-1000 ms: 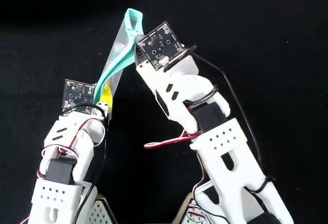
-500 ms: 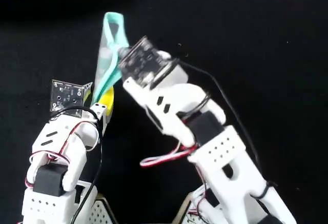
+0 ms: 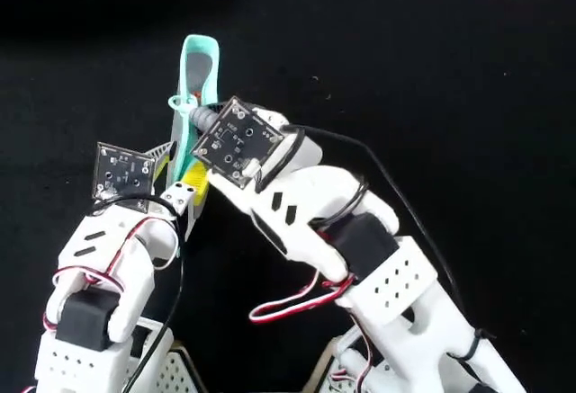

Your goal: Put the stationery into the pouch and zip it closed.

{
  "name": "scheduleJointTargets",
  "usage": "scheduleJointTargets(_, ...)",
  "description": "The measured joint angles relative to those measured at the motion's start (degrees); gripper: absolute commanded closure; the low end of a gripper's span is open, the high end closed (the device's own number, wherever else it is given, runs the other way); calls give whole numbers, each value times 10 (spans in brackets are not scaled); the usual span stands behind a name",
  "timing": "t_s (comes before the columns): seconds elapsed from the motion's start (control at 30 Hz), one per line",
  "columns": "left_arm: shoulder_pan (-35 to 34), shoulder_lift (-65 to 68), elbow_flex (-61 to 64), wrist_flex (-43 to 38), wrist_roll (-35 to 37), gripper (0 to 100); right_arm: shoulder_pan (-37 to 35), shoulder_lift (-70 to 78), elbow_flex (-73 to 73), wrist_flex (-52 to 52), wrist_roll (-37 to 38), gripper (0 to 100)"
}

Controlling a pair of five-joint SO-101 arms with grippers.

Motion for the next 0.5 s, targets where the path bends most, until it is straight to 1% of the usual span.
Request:
scheduleJointTargets(0.2, 1, 0, -3, -4, 0, 823, -3, 0, -16, 25, 0, 986)
scheduleJointTargets(0.33, -11, 0, -3, -25, 0, 827, -3, 0, -16, 26, 20, 986)
scheduleJointTargets(0.4, -13, 1, -3, -28, 0, 870, -3, 0, -16, 26, 22, 986)
scheduleJointTargets(0.47, -13, 1, -3, -29, 0, 965, -3, 0, -16, 27, 25, 986)
scheduleJointTargets(0.5, -13, 1, -3, -29, 0, 977, -4, 0, -16, 28, 25, 986)
